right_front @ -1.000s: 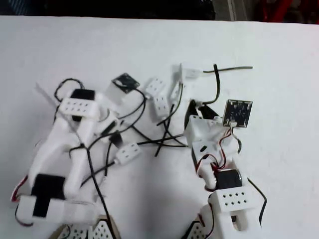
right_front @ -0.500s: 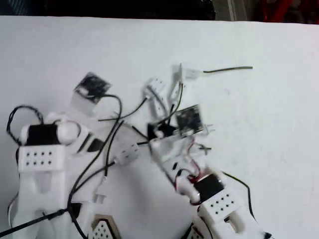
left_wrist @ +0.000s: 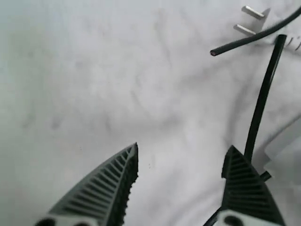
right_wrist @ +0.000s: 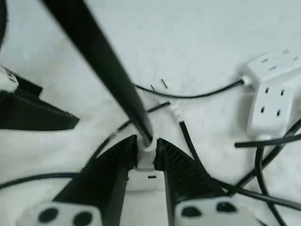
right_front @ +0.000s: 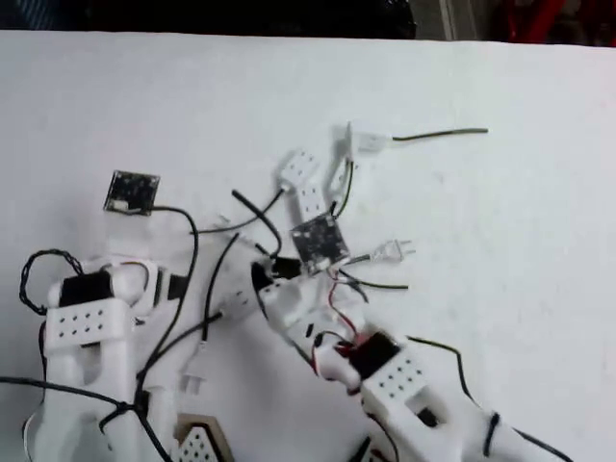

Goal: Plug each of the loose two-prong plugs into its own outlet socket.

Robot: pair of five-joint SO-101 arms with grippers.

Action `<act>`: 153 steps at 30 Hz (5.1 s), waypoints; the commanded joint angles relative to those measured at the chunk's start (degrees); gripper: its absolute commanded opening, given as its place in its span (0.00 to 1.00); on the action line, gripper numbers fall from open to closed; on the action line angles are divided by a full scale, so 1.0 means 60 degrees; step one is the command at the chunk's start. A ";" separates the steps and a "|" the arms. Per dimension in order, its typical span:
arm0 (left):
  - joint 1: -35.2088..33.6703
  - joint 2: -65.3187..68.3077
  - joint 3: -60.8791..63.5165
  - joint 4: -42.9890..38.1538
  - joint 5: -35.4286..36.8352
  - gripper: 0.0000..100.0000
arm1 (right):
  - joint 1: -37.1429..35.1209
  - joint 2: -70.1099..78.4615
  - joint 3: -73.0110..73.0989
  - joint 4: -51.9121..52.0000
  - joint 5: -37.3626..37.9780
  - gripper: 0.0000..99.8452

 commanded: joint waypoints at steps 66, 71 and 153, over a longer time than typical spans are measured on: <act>-0.0462 -0.0271 0.0571 -0.1070 0.0161 0.29 | -0.0051 0.2835 -0.3048 0.2440 0.1304 0.02; -0.0462 -0.0271 0.0571 -0.1070 0.0161 0.29 | -0.0066 0.2293 -0.2344 0.2264 0.1304 0.02; -0.0505 -0.0300 0.0879 -0.1392 0.0176 0.29 | 0.3993 1.1597 -1.4784 0.2645 0.0747 0.12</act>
